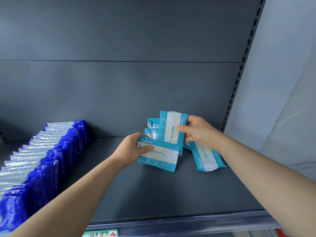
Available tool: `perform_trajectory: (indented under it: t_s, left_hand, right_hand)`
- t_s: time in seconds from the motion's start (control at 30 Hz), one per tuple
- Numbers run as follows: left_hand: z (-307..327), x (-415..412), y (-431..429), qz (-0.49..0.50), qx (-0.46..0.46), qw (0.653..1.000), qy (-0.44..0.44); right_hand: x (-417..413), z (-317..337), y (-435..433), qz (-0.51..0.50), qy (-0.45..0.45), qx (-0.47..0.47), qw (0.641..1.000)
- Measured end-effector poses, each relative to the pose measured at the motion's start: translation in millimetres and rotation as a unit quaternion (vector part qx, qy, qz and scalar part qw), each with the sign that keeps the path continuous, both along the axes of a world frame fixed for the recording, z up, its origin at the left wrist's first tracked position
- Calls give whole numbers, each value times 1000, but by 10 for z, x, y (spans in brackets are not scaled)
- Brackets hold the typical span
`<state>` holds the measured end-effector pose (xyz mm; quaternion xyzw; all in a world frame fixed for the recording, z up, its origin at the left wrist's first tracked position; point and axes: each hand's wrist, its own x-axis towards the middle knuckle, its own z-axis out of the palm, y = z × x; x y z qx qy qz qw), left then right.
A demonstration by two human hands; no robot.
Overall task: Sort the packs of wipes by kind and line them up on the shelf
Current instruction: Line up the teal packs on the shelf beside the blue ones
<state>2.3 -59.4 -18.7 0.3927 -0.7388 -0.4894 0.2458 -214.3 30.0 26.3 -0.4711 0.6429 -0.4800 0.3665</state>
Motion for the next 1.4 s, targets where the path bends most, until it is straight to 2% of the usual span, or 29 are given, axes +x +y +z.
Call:
perform_trajectory:
  t_s: [0.07,0.17,0.27,0.4,0.5,0.57,0.6,0.67,0.73,0.8,0.83,1.07,1.17,1.27,1.4]
  left_hand:
    - [3,23,-3,6,-42,999,-15]
    - [16,42,29,16,-70,997,17]
    - [50,26,57,50,-92,994,40]
    - [28,-39,38,61,-113,991,23]
    - [-42,-84,2,37,-92,995,23]
    - [-77,-99,-26,47,-83,995,14]
    - [-99,-105,-39,53,-74,996,21]
    - [-139,-123,-61,55,-47,997,36]
    - [-171,-155,-84,48,-51,997,19]
    - [-198,-204,-89,67,-47,997,12]
    - [-209,-226,-93,81,-41,996,14]
    - [-268,-380,-93,138,-30,990,-9]
    - [-248,-414,-106,142,-3,990,-23]
    - [-266,-407,-155,129,51,990,-2]
    - [-270,-448,-96,125,96,985,69]
  right_hand:
    - [-23,68,-28,-1,77,-2,997]
    - [4,83,-46,23,158,19,987]
    - [105,46,-73,35,163,41,985]
    - [173,19,-90,64,191,52,978]
    - [130,13,-47,80,140,72,984]
    - [-9,13,6,56,135,70,987]
    - [-114,10,43,26,166,65,984]
    - [-369,-25,126,-42,266,81,960]
    - [-553,-93,232,-76,343,158,923]
    - [-619,-175,329,-81,376,244,890]
    - [-615,-211,361,-82,373,261,887]
    - [-676,-302,321,-103,268,221,932]
    - [-706,-182,352,-107,145,162,970]
    - [-667,-103,379,-93,20,103,990]
    - [-473,-222,295,-71,-42,90,993]
